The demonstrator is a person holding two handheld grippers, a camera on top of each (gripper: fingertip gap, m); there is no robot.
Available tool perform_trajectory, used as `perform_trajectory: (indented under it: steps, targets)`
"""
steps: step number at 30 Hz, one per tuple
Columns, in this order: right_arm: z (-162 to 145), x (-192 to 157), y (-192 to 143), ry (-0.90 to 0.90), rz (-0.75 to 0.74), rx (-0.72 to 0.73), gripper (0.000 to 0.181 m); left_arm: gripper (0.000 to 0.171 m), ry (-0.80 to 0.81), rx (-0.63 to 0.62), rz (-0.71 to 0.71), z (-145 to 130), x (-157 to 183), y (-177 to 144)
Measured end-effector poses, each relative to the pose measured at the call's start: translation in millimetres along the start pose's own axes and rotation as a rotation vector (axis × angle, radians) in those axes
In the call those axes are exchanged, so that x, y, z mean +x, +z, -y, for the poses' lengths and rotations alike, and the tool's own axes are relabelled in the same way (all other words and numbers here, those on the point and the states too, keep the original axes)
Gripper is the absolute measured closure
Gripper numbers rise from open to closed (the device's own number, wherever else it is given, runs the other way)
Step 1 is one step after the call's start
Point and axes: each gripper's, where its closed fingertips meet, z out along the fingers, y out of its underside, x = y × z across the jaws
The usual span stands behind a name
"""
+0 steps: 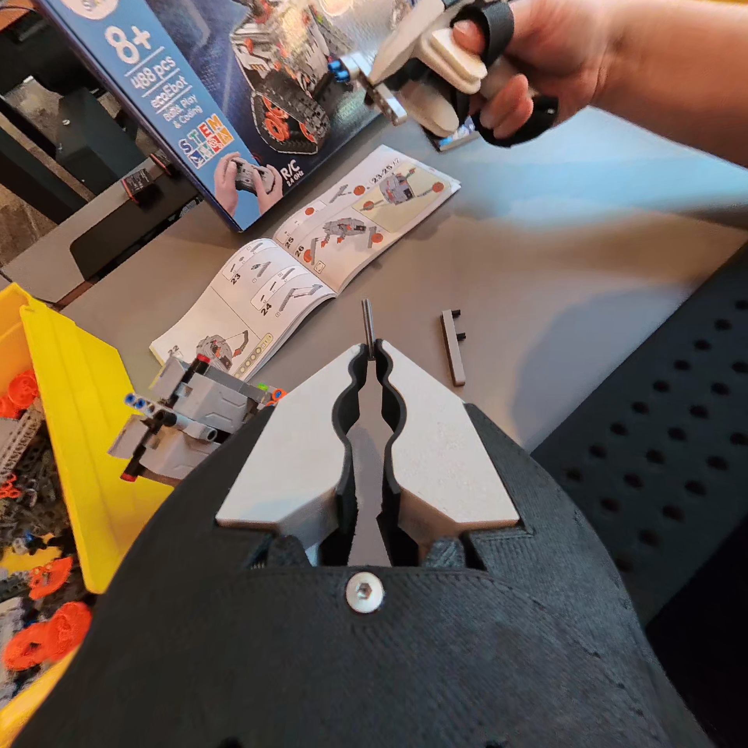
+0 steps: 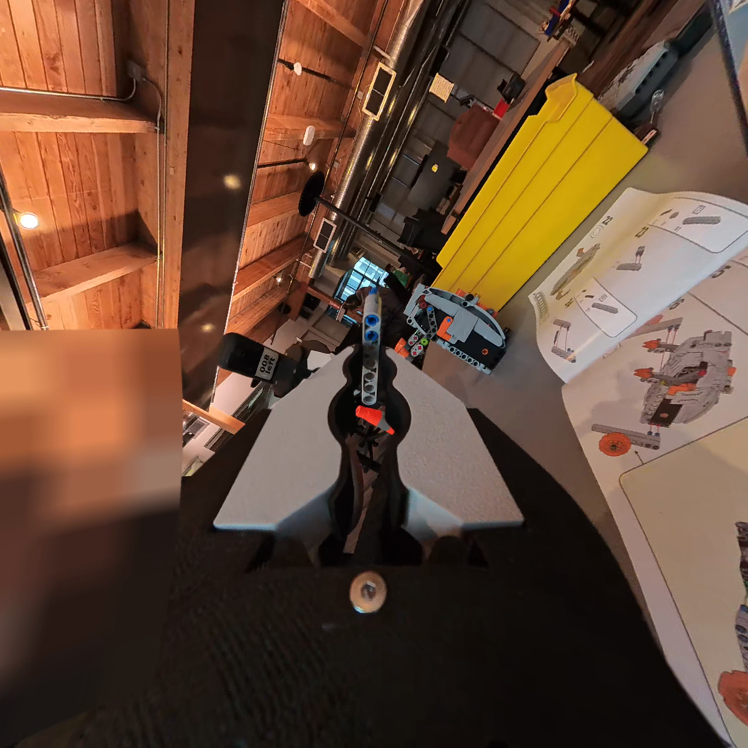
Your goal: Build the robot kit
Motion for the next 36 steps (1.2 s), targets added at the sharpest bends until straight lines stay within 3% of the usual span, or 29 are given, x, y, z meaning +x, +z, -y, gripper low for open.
perform_trajectory:
  steps: [10, 19, 25, 36]
  targets:
    - [-17, -6, 12, -0.005, 0.013, -0.099, 0.176, 0.17, 0.21, -0.064, -0.141, 20, 9, 9]
    - [-14, -24, 22, 0.053, 0.1, -0.07, 0.177, 0.17, 0.427, -0.19, -0.224, 36, 6, 17]
    - [-19, -37, 40, 0.143, 0.202, -0.048, 0.176, 0.169, 0.577, -0.279, -0.228, 63, -9, 21]
    - [-32, -43, 52, 0.203, 0.232, -0.102, 0.176, 0.169, 0.634, -0.29, -0.295, 76, 6, 34]
